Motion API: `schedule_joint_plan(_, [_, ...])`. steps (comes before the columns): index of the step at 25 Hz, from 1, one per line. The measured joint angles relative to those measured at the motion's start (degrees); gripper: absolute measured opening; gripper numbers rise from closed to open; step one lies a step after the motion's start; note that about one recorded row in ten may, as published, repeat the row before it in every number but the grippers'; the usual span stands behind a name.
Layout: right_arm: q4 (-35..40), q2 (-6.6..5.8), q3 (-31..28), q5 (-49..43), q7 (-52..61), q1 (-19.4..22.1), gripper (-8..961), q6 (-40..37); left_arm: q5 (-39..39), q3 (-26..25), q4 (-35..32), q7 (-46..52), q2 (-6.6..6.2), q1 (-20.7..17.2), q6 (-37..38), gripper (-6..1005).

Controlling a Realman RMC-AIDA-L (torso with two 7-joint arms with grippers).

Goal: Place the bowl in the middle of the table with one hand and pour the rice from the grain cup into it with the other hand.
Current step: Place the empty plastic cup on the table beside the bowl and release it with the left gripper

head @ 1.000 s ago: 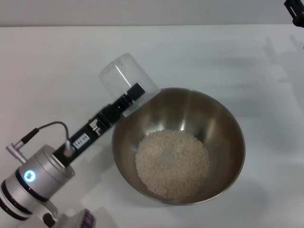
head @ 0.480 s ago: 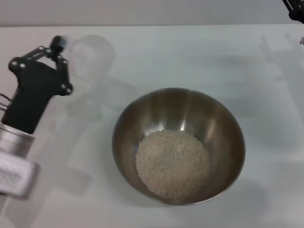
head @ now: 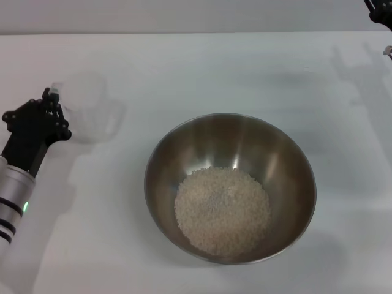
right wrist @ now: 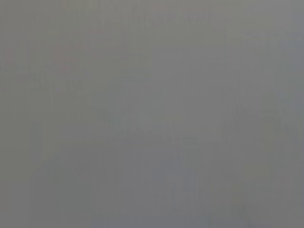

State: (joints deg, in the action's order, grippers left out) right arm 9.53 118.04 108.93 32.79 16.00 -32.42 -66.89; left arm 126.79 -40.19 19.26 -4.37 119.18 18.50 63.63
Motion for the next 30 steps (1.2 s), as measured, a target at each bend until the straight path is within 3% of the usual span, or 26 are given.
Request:
schedule_joint_plan(9, [0.0, 0.09, -0.2, 0.0, 0.0, 0.3, 759, -0.1, -0.1, 0.4, 0.0, 3.3, 0.0, -0.2, -4.2, 42])
schedule_joint_plan(28, [-0.2, -0.18, 0.0, -0.1, 0.2, -0.1, 760, -0.1, 0.6, 1.9, -0.3, 3.1, -0.15, -0.8, -5.8, 58])
schedule_joint_plan(30, [-0.2, -0.18, 0.0, -0.1, 0.2, -0.1, 760, 0.0, 0.6, 2.2, -0.3, 3.1, -0.26, -1.6, -5.4, 251])
